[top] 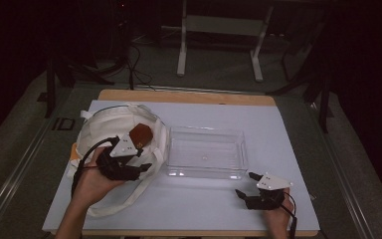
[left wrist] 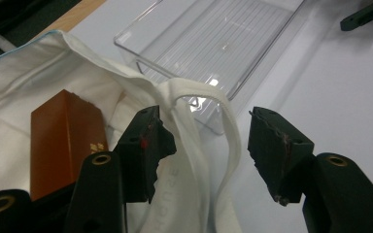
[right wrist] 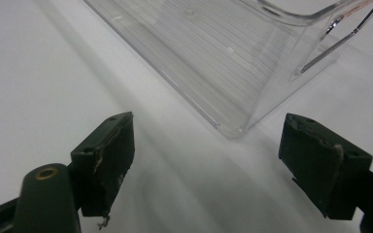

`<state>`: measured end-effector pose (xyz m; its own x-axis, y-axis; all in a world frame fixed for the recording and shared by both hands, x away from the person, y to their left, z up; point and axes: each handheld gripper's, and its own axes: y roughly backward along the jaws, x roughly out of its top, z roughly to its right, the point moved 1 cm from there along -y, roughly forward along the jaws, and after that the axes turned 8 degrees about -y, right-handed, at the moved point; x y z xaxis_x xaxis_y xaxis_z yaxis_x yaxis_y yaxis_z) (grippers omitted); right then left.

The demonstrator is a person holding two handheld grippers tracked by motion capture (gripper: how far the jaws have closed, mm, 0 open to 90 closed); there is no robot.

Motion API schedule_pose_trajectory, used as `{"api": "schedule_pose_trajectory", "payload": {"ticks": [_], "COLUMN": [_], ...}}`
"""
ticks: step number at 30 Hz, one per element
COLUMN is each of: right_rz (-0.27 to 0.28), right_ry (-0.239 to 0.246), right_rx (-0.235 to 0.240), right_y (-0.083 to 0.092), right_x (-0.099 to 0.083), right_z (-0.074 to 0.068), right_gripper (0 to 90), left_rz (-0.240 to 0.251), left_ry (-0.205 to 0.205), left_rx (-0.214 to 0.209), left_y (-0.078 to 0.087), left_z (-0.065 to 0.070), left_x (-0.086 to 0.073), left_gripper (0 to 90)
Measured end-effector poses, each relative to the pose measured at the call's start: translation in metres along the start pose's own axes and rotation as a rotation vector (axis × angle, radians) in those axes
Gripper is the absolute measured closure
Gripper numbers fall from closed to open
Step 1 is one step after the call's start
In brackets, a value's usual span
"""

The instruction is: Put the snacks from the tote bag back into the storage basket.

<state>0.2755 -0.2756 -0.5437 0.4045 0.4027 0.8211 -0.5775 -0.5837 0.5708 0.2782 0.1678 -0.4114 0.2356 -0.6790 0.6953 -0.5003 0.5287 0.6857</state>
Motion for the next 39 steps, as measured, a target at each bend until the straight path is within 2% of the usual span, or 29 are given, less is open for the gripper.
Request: {"api": "schedule_pose_trajectory", "payload": {"ticks": [12,39], "right_rz": [-0.001,-0.002], "right_ry": [0.0,0.001], "right_rx": [0.0,-0.001], "right_y": [0.0,0.0], "right_x": [0.0,0.0], "right_z": [0.0,0.0], "right_gripper": [20.6,20.6], "left_rz": [-0.033,-0.088], "left_ry": [0.019,0.076], "left_rx": [0.013,0.027], "left_y": [0.002,-0.005], "left_z": [-0.015,-0.039], "left_x": [-0.004,-0.016], "left_gripper": [46.5,45.8]}}
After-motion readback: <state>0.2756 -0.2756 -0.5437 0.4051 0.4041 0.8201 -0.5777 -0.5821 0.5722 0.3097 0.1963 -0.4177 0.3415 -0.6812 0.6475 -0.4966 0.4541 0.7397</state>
